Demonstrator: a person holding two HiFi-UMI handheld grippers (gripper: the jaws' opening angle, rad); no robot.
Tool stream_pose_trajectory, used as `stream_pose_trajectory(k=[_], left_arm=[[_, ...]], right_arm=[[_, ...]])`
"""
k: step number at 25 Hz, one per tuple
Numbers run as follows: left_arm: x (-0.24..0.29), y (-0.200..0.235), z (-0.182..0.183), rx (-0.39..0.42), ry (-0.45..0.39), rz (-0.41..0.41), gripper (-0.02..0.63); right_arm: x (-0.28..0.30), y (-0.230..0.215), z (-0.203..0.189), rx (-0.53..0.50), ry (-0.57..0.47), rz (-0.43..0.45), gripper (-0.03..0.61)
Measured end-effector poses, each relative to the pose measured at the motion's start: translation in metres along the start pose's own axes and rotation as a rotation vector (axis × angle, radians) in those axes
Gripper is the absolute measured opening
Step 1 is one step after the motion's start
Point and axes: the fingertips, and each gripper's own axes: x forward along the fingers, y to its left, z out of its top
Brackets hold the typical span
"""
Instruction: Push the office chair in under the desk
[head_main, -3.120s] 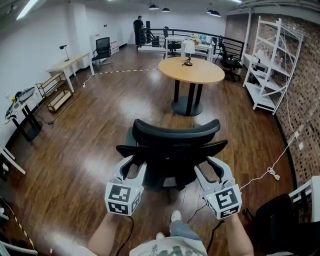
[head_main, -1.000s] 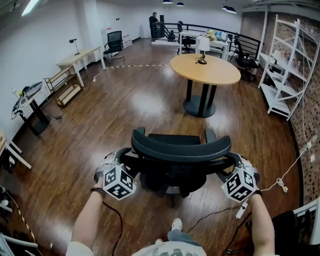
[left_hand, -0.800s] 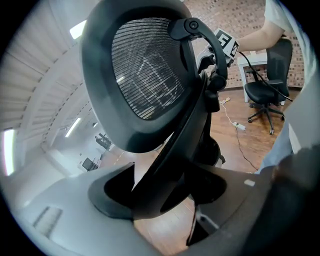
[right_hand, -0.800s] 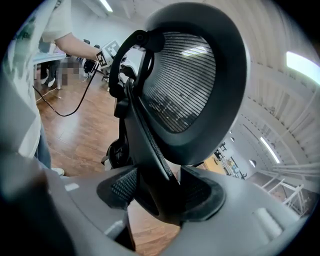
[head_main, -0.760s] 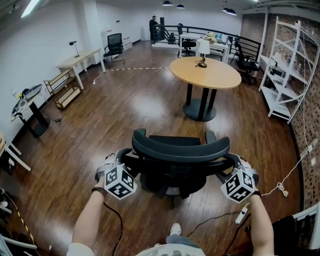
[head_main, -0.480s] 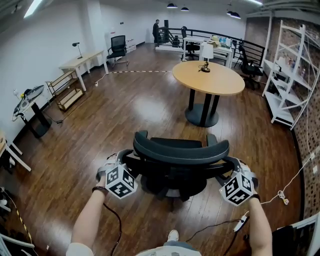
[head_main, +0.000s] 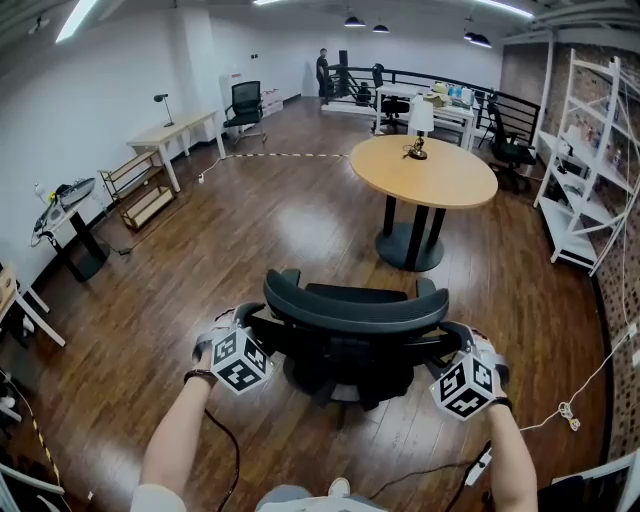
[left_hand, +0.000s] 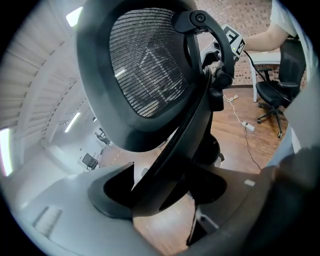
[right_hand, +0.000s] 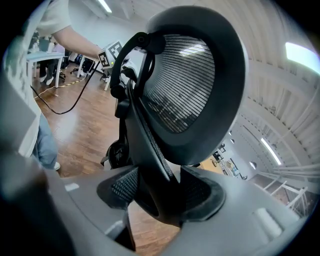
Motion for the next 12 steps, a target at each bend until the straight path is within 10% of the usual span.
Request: stream_pose_trajectory(k=[12], left_arm=[[0.047, 0.033, 0.018, 0.016, -0.010, -0.011, 0.344]], right_arm=[[0.029, -0.034, -0.005, 0.024, 0.014, -0.028, 0.253]])
